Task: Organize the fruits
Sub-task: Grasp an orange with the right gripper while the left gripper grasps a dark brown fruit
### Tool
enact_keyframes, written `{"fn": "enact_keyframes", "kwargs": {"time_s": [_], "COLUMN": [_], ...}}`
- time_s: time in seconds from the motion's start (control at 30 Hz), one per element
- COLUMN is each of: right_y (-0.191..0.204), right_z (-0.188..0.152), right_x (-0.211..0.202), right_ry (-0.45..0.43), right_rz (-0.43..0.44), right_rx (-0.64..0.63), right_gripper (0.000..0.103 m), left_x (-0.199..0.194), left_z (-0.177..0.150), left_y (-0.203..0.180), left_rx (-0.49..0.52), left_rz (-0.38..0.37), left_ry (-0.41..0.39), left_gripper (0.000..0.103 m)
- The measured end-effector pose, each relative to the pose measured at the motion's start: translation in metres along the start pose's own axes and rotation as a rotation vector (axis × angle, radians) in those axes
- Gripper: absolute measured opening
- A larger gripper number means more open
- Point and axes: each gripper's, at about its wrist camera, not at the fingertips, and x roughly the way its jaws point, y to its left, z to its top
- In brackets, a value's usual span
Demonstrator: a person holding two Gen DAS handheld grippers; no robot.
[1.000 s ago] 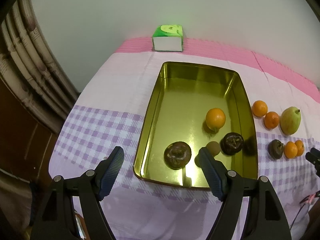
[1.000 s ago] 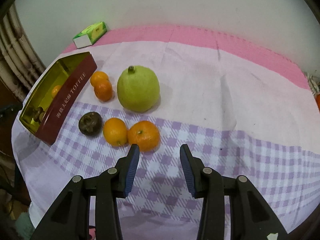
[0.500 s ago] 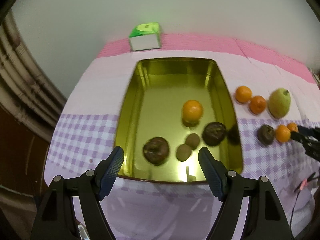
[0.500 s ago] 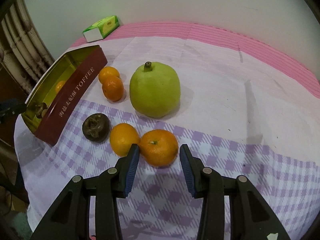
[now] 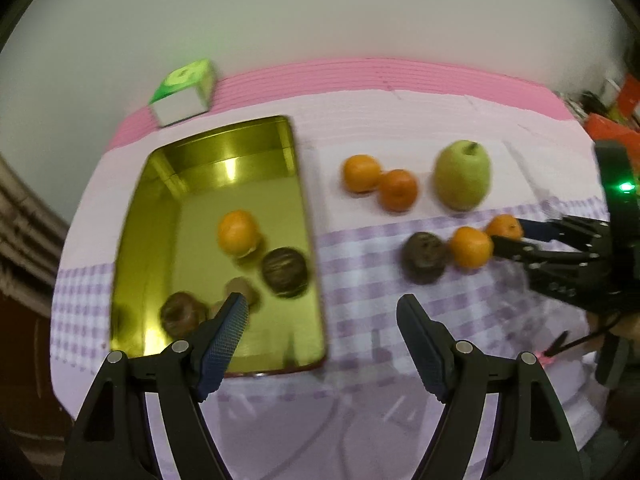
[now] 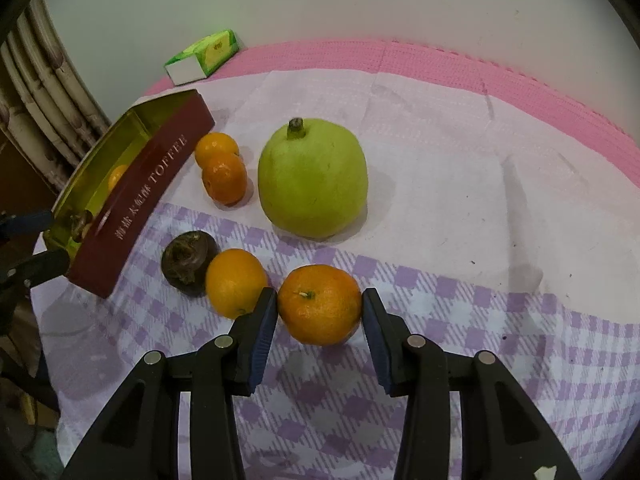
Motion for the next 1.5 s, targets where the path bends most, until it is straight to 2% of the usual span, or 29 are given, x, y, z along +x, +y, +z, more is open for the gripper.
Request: {"fn": "enact_keyframes", "kwargs": {"time_s": [0.13, 0.23, 0.47, 0.67, 0.87, 0.97, 1.13, 1.43, 1.5], "right_y": [-0.001, -0.005, -0.033, -0.052, -0.049, -0.050, -0.049, -0.049, -0.049], "right_z": [0.000, -0.001, -0.014, -0.025, -0.024, -0.024, -0.022, -0.023, -0.023], "right_x": [0.002, 0.000, -0.012, -0.021, -0.020, -0.020, -0.017, -0.017, -0.017], "right_ry": [0.001, 0.001, 0.026, 0.022, 0.015, 0.014, 0.013, 0.014, 0.013], "right_rz": [0.007, -0.023, -0.057, -0.059, -0.069, -0.062, -0.059, -0.059, -0.059], "right_rx": [0.009, 0.012, 0.087, 0.166, 0.149, 0.156, 0.155, 0.156, 0.155], "right_gripper": [0.040, 0.040, 0.040, 0.040, 0.040, 0.040, 0.040, 0.040, 0.040], "left_x": [0.007, 0.015, 0.038, 0.063, 0.072, 0.077, 0.080, 0.086, 0.086], "left_z": [0.006, 0.009, 0.012, 0.017, 0.024, 0.026, 0.030, 0.031, 0.030], "left_y": [-0.018, -0.028, -0.048, -0.053, -0.055, -0.054, -0.058, -0.066, -0.066], "left_rx": [0.020, 0.027, 0.046, 0.021, 0.011, -0.005, 0.019, 0.033, 0.033], "left_rz": [-0.035, -0.066, -0.103, -0.087, -0.072, -0.085, -0.066, -0.106, -0.101], "left_ry": [0.009, 0.031, 0.081, 0.129, 0.128, 0.137, 0.130, 0.135, 0.134], "left_gripper": [0.077, 0.077, 0.077, 0.077, 0.075, 0.070, 0.069, 0.043, 0.043]}}
